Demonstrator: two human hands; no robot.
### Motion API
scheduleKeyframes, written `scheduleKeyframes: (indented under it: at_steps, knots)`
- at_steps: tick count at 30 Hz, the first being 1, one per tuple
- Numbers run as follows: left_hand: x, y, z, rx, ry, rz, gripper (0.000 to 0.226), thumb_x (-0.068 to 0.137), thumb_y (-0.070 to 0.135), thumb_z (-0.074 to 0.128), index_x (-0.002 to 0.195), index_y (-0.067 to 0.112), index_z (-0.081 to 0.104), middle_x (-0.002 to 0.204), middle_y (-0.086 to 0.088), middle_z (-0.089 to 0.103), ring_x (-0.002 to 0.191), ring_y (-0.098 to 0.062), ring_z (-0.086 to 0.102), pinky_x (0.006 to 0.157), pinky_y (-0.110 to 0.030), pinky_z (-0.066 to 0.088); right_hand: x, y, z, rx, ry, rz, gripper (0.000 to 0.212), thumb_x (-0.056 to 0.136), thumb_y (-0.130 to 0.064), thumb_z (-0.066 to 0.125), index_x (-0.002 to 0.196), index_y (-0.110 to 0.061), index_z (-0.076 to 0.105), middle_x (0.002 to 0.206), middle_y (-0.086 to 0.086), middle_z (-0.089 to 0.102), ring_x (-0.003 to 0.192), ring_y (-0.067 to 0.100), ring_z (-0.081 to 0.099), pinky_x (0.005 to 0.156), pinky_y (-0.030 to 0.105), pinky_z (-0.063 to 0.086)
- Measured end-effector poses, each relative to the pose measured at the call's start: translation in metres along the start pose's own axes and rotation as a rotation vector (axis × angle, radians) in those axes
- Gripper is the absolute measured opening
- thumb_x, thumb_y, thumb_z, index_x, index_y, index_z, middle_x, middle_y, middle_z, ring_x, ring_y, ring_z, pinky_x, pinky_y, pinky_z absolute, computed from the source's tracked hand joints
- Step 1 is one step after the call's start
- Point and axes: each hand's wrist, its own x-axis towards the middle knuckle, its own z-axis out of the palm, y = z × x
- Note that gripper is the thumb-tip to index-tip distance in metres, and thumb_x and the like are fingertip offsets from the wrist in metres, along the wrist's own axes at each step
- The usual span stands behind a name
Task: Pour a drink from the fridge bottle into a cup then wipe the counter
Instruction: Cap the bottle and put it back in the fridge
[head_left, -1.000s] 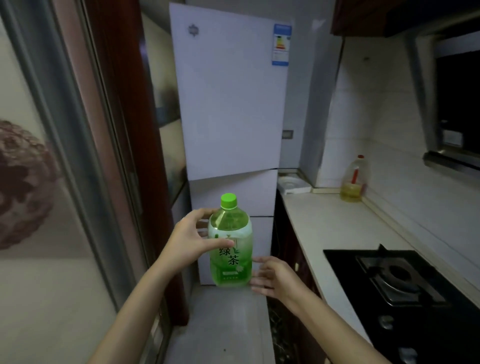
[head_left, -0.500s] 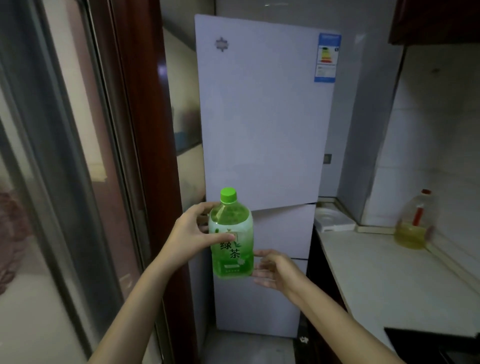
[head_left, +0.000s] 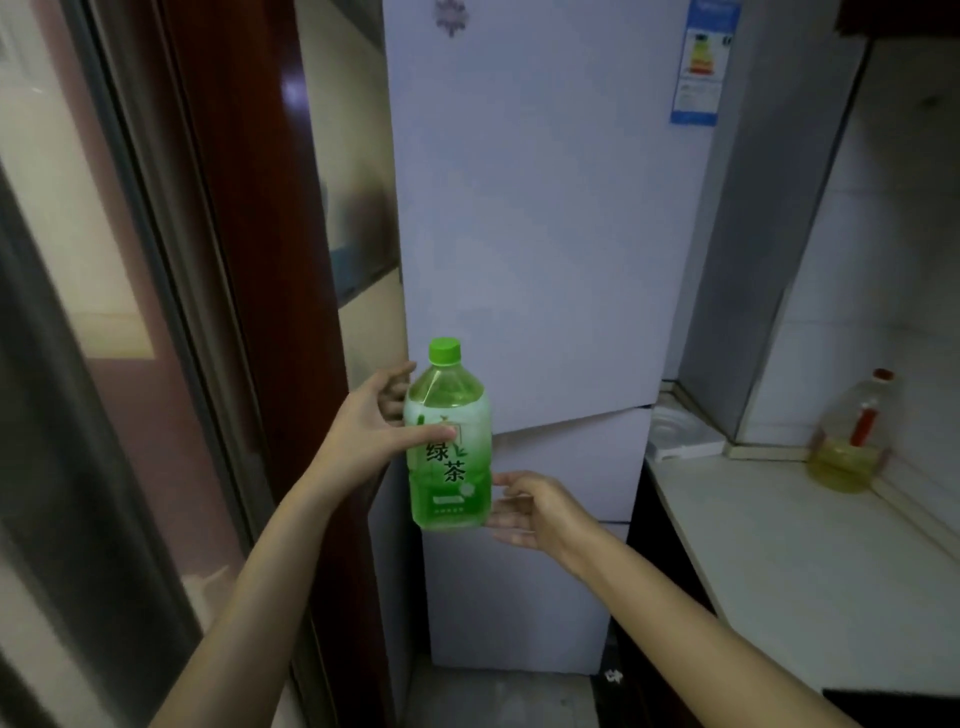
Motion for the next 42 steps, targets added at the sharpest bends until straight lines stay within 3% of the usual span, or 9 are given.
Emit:
scheduleKeyframes:
  at_steps: [3,6,10,13,16,24,33,37,42]
  knots:
    - [0.036,-0.005,-0.004,-0.039,-0.012,0.021,0.095,0.058,0.003,0.09,0.14,0.009,0.044,0.109,-0.002,0.064,0.084,0.004,0.068,0.068,-0.01,0.051,0.022,-0.021,0.003,-0.005,0.052,-0.044,0.03,0.089,-0.008,0.04,0.109,-0.013,0.062,0.092,0.013,0.063,0.081,0.024,0.068,0.077,0.035,0.056]
    - [0.061,-0.01,-0.005,-0.105,-0.003,0.046,0.088,0.061,0.001,0.089,0.137,0.012,0.045,0.113,-0.004,0.062,0.084,0.006,0.068,0.067,-0.008,0.05,0.039,-0.038,0.005,0.038,0.09,-0.081,0.033,0.087,-0.007,0.04,0.112,-0.011,0.062,0.092,0.014,0.061,0.084,0.027,0.067,0.08,0.036,0.055]
    - [0.085,-0.022,-0.007,-0.149,0.005,0.052,0.063,0.062,0.001,0.088,0.117,0.013,0.062,0.101,0.001,0.071,0.084,0.001,0.07,0.067,-0.011,0.052,0.057,-0.049,0.008,0.041,0.12,-0.109,0.033,0.086,-0.006,0.041,0.112,-0.012,0.061,0.09,0.012,0.064,0.087,0.028,0.067,0.082,0.038,0.055]
    - [0.101,-0.031,-0.01,-0.172,0.011,0.047,0.059,0.062,0.0,0.088,0.114,0.014,0.065,0.09,0.007,0.076,0.084,0.0,0.071,0.067,-0.011,0.052,0.071,-0.052,0.012,0.043,0.112,-0.108,0.034,0.087,-0.005,0.042,0.113,-0.011,0.061,0.096,0.016,0.064,0.09,0.029,0.066,0.084,0.039,0.054]
    - [0.117,-0.042,-0.016,-0.173,0.03,0.048,0.057,0.06,0.002,0.088,0.112,0.012,0.065,0.088,0.017,0.075,0.083,0.002,0.07,0.065,-0.009,0.051,0.09,-0.058,0.017,0.046,0.089,-0.102,0.035,0.088,-0.006,0.04,0.116,-0.01,0.061,0.099,0.018,0.063,0.091,0.029,0.065,0.076,0.035,0.056]
    - [0.165,-0.061,-0.038,-0.103,0.02,-0.011,0.061,0.055,0.014,0.092,0.108,0.011,0.062,0.096,-0.001,0.077,0.081,-0.022,0.075,0.063,-0.02,0.056,0.15,-0.079,0.027,0.029,0.017,-0.017,0.025,0.089,-0.01,0.043,0.105,-0.011,0.062,0.083,0.013,0.061,0.071,0.023,0.063,0.073,0.036,0.055]
    - [0.21,-0.077,-0.038,-0.026,0.075,-0.04,0.058,0.054,0.021,0.093,0.1,0.005,0.062,0.11,0.005,0.071,0.098,-0.002,0.068,0.07,-0.01,0.051,0.194,-0.102,0.016,-0.005,-0.029,-0.001,0.024,0.088,-0.013,0.044,0.104,-0.016,0.062,0.092,0.016,0.062,0.077,0.026,0.065,0.06,0.03,0.056]
    - [0.215,-0.085,-0.029,-0.051,0.074,-0.057,0.066,0.051,0.021,0.096,0.099,0.001,0.056,0.106,0.001,0.074,0.099,-0.011,0.07,0.072,-0.015,0.053,0.197,-0.102,0.012,-0.027,-0.031,0.012,0.022,0.088,-0.013,0.045,0.101,-0.017,0.062,0.091,0.013,0.062,0.076,0.024,0.064,0.058,0.029,0.055]
    - [0.212,-0.083,-0.025,-0.05,0.088,-0.046,0.072,0.04,0.035,0.097,0.093,0.007,0.056,0.105,0.001,0.074,0.098,-0.01,0.07,0.074,-0.016,0.054,0.192,-0.102,0.009,-0.021,-0.037,0.011,0.021,0.088,-0.012,0.045,0.097,-0.016,0.063,0.093,0.014,0.061,0.078,0.025,0.062,0.064,0.032,0.055]
